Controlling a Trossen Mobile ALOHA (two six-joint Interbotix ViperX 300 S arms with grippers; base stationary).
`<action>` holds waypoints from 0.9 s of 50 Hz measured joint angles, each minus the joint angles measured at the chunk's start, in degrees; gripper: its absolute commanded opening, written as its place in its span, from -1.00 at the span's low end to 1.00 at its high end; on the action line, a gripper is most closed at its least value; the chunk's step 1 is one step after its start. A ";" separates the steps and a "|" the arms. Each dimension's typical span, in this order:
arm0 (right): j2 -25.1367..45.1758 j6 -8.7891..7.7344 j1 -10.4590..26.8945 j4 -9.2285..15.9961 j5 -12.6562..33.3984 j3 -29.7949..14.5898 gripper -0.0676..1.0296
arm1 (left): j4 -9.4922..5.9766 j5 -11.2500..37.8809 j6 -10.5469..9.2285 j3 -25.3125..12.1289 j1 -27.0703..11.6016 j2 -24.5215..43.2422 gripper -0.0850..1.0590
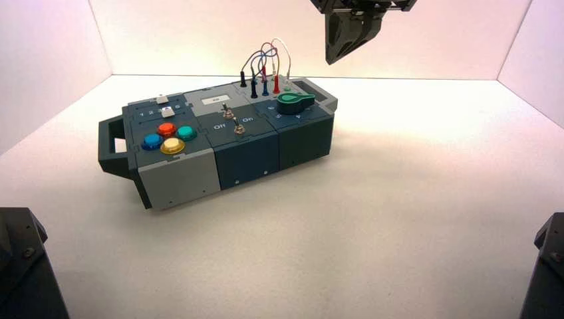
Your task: Turn the knob to position 4.
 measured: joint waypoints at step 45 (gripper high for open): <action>5.80 0.00 0.00 -0.26 0.62 -3.16 -0.92 | 0.00 -0.09 -0.09 0.09 0.09 0.00 -0.91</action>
